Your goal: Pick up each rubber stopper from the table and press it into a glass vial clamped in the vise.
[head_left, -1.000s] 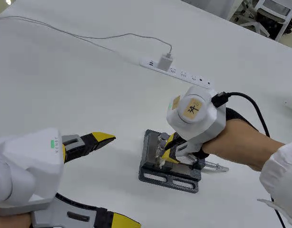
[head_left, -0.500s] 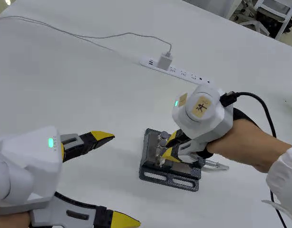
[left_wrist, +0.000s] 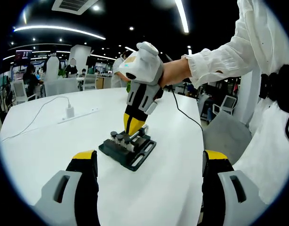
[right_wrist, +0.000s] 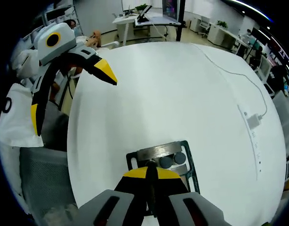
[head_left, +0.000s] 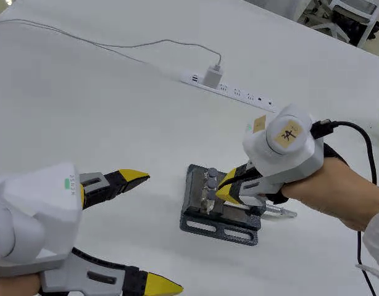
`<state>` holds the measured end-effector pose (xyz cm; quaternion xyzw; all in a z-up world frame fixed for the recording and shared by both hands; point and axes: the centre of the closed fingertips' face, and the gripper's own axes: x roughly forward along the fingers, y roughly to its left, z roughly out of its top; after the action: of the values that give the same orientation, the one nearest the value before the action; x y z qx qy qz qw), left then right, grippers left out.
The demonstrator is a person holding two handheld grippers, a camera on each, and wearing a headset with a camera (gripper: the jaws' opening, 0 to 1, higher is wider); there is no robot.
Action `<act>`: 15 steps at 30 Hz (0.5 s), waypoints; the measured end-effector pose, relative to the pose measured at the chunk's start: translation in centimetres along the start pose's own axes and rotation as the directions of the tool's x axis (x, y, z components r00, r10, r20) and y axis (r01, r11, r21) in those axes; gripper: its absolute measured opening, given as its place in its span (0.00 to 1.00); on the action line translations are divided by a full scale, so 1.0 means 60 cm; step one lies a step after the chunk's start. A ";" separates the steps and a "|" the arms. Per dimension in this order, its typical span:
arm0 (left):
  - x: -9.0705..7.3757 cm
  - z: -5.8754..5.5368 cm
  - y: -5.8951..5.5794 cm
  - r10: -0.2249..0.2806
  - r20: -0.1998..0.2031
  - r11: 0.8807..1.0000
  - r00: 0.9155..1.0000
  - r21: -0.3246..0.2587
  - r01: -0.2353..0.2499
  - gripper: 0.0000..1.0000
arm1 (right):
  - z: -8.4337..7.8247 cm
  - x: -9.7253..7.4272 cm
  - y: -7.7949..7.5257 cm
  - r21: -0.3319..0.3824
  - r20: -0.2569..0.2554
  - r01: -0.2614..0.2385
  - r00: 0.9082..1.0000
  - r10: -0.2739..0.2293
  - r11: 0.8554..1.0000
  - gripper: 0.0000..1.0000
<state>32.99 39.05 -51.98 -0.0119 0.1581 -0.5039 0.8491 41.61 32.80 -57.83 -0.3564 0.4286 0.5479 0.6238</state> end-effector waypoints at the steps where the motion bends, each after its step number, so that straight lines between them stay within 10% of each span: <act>1: 0.000 0.000 0.000 0.000 0.000 1.000 1.000 0.000 0.000 0.92 | -0.001 0.002 0.000 0.004 0.000 -0.003 1.000 0.003 1.000 0.00; 15: 0.001 0.001 0.001 -0.002 0.002 1.000 1.000 -0.004 0.002 0.91 | -0.004 0.018 0.001 0.003 -0.008 -0.012 1.000 0.012 1.000 0.00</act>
<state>33.08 38.99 -51.94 -0.0141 0.1584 -0.5043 0.8487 41.54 33.02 -58.90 -0.3549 0.4340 0.5495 0.6195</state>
